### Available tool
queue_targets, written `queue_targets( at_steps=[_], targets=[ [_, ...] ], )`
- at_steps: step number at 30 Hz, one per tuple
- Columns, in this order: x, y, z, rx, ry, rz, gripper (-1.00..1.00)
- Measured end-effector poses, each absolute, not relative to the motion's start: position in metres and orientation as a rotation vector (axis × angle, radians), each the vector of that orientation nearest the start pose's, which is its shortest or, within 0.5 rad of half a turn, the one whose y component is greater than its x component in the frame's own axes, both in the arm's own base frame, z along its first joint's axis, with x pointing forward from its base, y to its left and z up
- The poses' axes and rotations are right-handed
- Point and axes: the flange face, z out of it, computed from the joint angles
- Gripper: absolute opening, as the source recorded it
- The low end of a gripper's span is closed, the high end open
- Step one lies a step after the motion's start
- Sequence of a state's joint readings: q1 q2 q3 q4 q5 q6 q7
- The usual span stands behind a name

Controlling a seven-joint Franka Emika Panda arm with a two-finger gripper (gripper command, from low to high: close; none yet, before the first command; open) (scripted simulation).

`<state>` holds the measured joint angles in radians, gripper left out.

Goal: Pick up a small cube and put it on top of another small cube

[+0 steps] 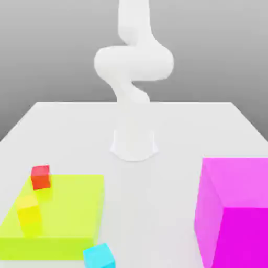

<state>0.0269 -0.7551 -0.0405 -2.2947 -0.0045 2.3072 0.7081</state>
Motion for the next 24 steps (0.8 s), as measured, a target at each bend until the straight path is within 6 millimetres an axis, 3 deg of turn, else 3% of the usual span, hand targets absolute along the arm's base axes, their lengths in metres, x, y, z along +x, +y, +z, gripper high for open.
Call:
queue_targets(
  at_steps=[12,24],
  targets=[
    [0.432,-0.066,0.626,-2.787,0.488,-0.870,0.00],
    [0.481,-0.122,0.539,-2.940,-0.006,-0.730,0.00]
  ],
)
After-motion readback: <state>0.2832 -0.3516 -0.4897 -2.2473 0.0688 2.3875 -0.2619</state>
